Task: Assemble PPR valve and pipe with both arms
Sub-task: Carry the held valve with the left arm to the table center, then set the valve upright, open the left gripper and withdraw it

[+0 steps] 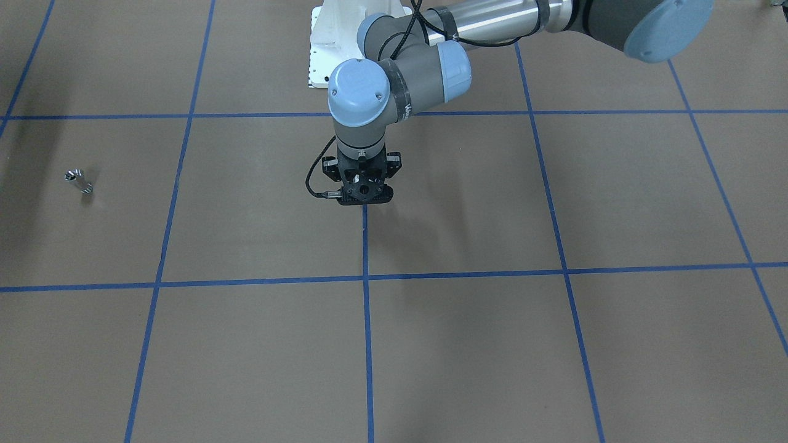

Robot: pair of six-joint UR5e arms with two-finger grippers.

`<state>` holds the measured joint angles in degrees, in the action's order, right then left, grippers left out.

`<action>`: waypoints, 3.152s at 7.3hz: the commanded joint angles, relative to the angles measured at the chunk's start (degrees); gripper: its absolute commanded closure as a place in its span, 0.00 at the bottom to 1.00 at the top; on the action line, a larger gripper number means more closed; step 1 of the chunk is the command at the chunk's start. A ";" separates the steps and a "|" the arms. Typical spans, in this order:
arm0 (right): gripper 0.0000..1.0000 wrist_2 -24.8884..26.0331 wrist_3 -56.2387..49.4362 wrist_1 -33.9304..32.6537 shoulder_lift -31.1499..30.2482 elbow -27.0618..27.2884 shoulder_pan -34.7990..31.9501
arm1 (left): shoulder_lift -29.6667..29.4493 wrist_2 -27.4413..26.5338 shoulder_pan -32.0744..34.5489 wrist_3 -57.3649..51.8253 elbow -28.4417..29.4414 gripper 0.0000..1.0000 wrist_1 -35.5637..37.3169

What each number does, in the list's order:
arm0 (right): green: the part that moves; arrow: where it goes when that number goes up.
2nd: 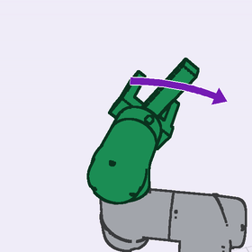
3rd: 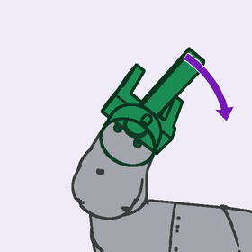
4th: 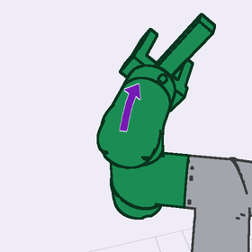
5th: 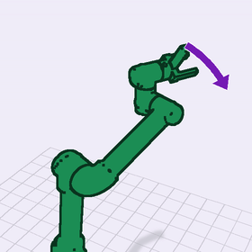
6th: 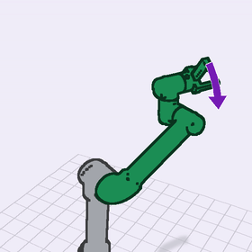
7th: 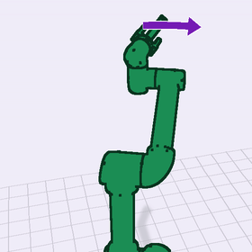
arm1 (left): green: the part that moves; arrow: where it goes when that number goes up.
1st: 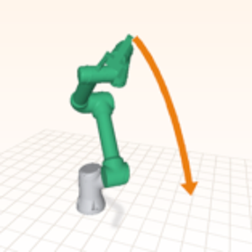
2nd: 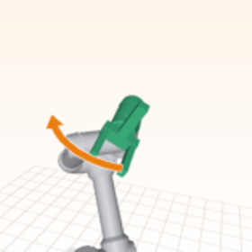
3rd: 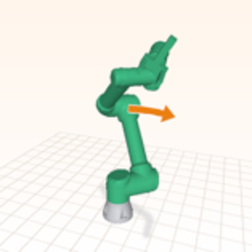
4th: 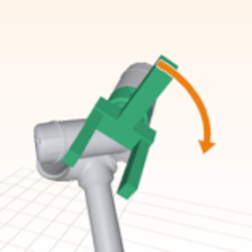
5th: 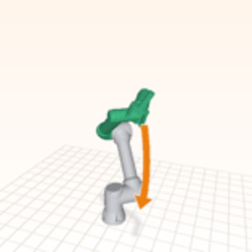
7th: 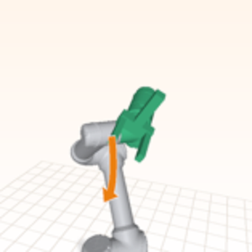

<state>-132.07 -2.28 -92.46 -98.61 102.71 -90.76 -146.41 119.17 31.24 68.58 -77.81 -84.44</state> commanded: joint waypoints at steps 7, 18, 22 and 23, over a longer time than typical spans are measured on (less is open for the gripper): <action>0.00 0.06 0.00 0.00 0.00 0.04 -0.03 | 0.51 -0.08 -0.12 -0.20 0.11 0.51 -1.08; 0.00 -3.46 4.61 0.00 0.35 2.22 2.24 | 21.63 0.01 8.02 -14.89 -36.46 0.00 10.83; 0.00 -3.90 22.45 3.74 0.18 8.82 10.23 | 39.32 4.63 24.79 -47.58 -45.86 0.00 14.22; 0.00 -4.16 28.85 8.74 -0.43 8.74 12.60 | 42.75 6.58 29.97 -56.88 -45.51 0.00 14.13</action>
<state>-135.95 19.34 -88.74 -98.52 111.02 -80.98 -108.44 122.92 54.73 23.02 -123.16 -70.32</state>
